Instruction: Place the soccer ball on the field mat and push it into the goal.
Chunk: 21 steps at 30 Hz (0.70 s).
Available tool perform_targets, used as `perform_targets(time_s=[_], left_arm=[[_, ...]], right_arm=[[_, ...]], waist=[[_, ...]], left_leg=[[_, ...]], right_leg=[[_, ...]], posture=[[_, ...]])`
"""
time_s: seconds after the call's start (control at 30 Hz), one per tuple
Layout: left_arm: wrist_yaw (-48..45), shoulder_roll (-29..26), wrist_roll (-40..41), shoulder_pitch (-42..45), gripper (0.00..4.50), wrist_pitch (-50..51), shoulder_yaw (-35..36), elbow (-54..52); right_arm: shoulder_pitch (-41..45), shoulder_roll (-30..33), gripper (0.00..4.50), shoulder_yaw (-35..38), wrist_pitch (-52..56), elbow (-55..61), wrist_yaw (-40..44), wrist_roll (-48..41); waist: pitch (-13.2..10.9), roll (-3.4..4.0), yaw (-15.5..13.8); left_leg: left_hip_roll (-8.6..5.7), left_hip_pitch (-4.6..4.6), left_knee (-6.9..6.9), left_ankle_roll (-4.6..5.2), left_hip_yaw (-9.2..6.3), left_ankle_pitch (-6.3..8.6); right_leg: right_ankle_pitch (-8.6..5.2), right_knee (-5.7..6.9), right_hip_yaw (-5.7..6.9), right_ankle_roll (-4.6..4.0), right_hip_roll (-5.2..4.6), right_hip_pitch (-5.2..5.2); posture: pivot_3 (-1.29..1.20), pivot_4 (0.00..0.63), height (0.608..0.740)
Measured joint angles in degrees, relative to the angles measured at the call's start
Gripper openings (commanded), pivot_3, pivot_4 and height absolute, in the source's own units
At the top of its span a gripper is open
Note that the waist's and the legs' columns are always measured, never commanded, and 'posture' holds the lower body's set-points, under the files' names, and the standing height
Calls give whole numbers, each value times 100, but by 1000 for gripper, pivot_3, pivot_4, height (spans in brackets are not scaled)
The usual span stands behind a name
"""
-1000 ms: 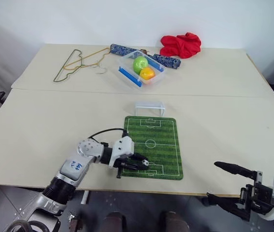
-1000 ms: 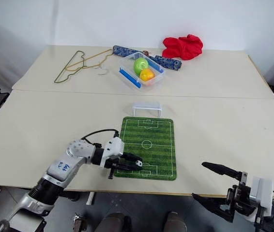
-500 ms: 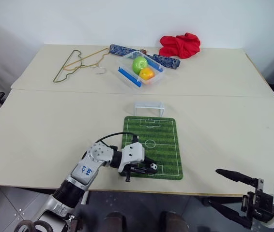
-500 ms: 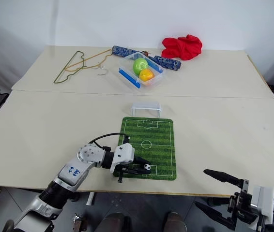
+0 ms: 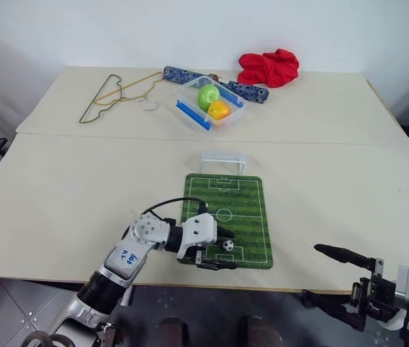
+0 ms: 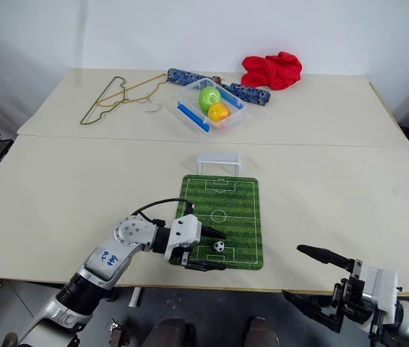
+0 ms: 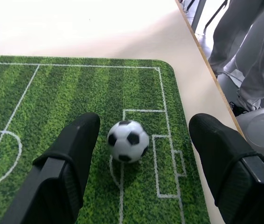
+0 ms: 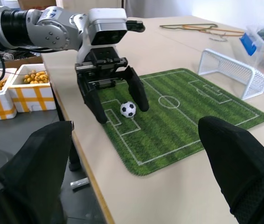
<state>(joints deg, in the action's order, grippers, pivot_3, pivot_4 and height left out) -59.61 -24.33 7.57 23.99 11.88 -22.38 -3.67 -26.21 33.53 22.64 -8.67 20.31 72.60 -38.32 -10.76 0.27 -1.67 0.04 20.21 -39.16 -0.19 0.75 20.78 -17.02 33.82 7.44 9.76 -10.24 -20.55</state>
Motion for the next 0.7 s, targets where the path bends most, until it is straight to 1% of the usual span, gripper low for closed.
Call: perform_targets(time_s=[0.13, 0.27, 0.4, 0.5, 0.53, 0.57, 0.63, 0.7], left_arm=[[-2, 16, 69, 0, 3537, -78, 131, -2], [-195, -2, 467, 0, 3537, -134, 416, -8], [-532, -257, 906, -3, 3537, -254, 864, -26], [-960, -642, 1342, -158, 3537, -264, 1236, -177], [-1116, -818, 1488, -253, 3142, -264, 1370, -260], [-1278, -1047, 1607, -397, 2963, -271, 1505, -346], [-1589, -1489, 1719, -763, 2341, -313, 1749, -438], [-1765, -1666, 1737, -1152, 1709, -423, 1849, -506]], right_arm=[[19, 0, 4500, -104, 114, 162, -119, 4], [23, 2, 4500, -177, 189, 214, -212, 5], [56, 21, 4500, -181, 265, 217, -247, 3], [176, 89, 4500, -178, 314, 217, -263, -12], [239, 130, 4500, -172, 347, 213, -267, -19], [316, 165, 4500, -166, 369, 207, -264, -23], [411, 213, 4500, -110, 368, 177, -245, -54], [464, 242, 4500, -83, 367, 147, -188, -71]], waist=[[0, 0, 0], [0, 0, 3], [0, 1, 13], [1, 1, 37], [1, 3, 39], [1, 4, 48], [4, 12, 51], [3, 17, 21]], left_leg=[[0, 0, 0, 0, -1, 0], [0, 0, -1, 0, -1, 0], [1, 0, -1, 0, -1, 0], [3, -1, -1, 0, 1, 0], [4, -1, -1, 0, 0, 0], [7, -2, 0, -1, 2, 0], [8, -2, 0, -1, 2, 0], [4, -1, 0, 0, 0, 0]], right_leg=[[0, 0, 1, 0, 0, 0], [0, 0, 0, 0, 0, 0], [0, 1, 0, 0, 0, -1], [0, 1, -1, 0, 0, -2], [0, 2, 0, -1, 1, -3], [0, 2, -2, -1, 3, -4], [-1, 2, -2, -1, 3, -4], [-1, 1, -2, -1, 1, -2]], posture=[[0, 150, 740], [0, 150, 740], [0, 150, 740], [0, 150, 740], [0, 150, 740], [0, 150, 740], [0, 150, 740], [0, 150, 740]])
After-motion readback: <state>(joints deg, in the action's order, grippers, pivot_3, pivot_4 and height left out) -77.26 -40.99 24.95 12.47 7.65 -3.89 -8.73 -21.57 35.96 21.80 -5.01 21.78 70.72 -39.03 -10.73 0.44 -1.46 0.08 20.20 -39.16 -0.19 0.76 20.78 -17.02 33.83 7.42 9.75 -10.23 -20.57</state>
